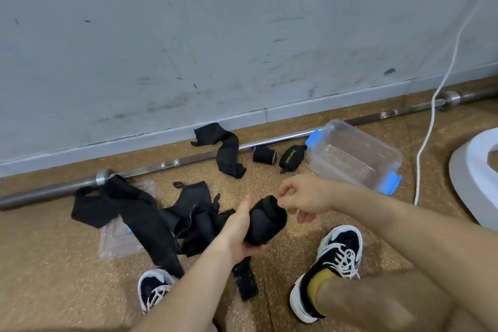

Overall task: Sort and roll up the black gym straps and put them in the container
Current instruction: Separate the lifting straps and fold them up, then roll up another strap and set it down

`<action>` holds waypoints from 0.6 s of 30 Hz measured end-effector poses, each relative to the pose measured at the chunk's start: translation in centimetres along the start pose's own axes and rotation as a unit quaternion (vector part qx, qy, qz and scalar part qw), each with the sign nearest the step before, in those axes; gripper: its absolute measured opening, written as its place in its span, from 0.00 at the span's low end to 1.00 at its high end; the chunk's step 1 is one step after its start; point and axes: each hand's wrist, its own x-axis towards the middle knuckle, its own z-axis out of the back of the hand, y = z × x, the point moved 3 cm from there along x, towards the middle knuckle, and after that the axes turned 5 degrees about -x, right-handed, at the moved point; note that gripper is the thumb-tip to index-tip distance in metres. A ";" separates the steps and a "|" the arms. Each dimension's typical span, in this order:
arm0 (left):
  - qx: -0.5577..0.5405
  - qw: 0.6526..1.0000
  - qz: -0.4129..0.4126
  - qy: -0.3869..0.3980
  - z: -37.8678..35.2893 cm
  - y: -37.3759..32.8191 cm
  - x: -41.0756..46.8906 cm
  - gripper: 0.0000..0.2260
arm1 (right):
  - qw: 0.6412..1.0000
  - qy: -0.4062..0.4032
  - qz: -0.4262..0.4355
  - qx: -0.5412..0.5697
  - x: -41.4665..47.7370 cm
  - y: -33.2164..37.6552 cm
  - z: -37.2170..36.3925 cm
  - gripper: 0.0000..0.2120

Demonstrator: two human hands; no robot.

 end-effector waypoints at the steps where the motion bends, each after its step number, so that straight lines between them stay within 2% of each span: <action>1: -0.010 1.000 0.008 -0.010 -0.1 0.4 0.8 0.23 | 1.000 -0.002 -0.020 0.023 0.7 -0.9 0.0 0.19; 4: -0.012 0.998 0.012 -0.059 -0.7 0.8 3.2 0.21 | 0.989 0.017 -0.094 0.111 3.0 -2.4 -0.9 0.32; 6: -0.006 0.995 0.008 -0.103 -0.9 0.7 5.0 0.20 | 0.981 0.009 -0.123 0.151 4.8 -2.5 -2.2 0.37; 9: -0.023 0.992 -0.014 -0.120 -1.5 0.0 8.2 0.21 | 0.977 -0.133 -0.085 0.143 8.1 -2.7 -4.0 0.32; 12: -0.082 0.992 -0.059 -0.074 -2.8 -1.5 10.1 0.15 | 0.938 -0.250 -0.080 0.227 11.0 -3.9 -4.5 0.28; 14: -0.111 0.987 -0.108 -0.042 -3.5 -2.9 10.6 0.08 | 0.927 -0.274 -0.097 0.238 13.0 -4.6 -4.7 0.30; 15: -0.092 0.984 -0.143 -0.054 -3.4 -3.5 10.8 0.08 | 0.929 -0.274 -0.103 0.228 14.0 -4.9 -4.8 0.30; 18: -0.014 0.966 -0.205 -0.160 -0.4 -3.8 11.2 0.12 | 0.947 -0.229 -0.129 0.183 16.6 -5.7 -6.0 0.31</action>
